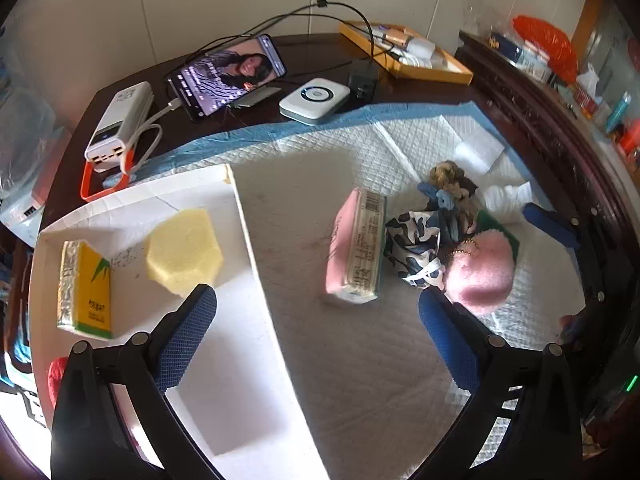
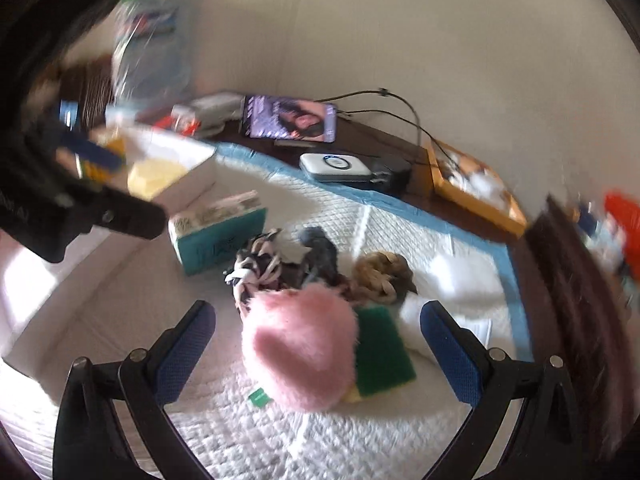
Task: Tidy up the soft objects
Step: 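Move both grippers back over the remaining items on the pad, then grasp the pink-edged tissue packet with the left gripper while the right grasps the pink fuzzy ball, then hold the pink packet and pink ball and carry them toward the white box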
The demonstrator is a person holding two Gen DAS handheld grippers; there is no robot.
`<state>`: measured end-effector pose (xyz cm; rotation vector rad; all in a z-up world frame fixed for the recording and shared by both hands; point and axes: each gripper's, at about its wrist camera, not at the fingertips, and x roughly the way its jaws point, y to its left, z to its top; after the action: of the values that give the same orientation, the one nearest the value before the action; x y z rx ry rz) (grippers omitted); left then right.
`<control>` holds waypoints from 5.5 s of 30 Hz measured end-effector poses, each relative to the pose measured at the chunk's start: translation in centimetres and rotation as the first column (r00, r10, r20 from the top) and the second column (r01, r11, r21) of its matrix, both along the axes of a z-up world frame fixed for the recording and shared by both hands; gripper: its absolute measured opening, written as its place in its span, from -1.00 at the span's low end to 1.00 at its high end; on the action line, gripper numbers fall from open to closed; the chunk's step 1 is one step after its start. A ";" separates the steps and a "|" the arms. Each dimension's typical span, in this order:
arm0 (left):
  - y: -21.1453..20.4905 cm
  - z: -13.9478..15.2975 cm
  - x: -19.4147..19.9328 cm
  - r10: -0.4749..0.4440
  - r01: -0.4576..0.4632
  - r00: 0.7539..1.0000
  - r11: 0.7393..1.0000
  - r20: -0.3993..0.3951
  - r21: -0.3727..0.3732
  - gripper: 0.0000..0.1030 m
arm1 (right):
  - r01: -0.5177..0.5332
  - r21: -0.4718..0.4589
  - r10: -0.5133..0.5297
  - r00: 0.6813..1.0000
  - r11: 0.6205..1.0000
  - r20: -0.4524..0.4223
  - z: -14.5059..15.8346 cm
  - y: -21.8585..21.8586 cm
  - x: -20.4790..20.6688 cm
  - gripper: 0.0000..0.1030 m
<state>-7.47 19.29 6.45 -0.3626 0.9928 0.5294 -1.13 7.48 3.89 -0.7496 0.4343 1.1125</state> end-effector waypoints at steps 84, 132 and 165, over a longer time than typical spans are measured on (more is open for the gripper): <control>-4.4 15.0 -10.3 0.136 -0.217 0.905 0.963 0.403 0.162 -0.48 | 0.267 0.511 -0.018 0.897 0.817 -0.441 18.3 -12.0 7.7 0.03; -2.8 14.3 -15.6 0.229 -0.302 0.882 0.946 0.411 0.121 -0.48 | 0.159 0.474 0.082 0.890 0.866 -0.448 17.9 -7.9 3.6 0.03; 0.7 13.1 -22.2 0.326 -0.390 0.857 0.917 0.398 0.089 -0.47 | 0.048 0.448 0.185 0.867 0.893 -0.463 16.5 -2.1 -2.0 0.05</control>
<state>-29.68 19.94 19.56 -0.4836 0.5007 0.8427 -3.10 5.42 20.42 -0.0574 0.5570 1.4156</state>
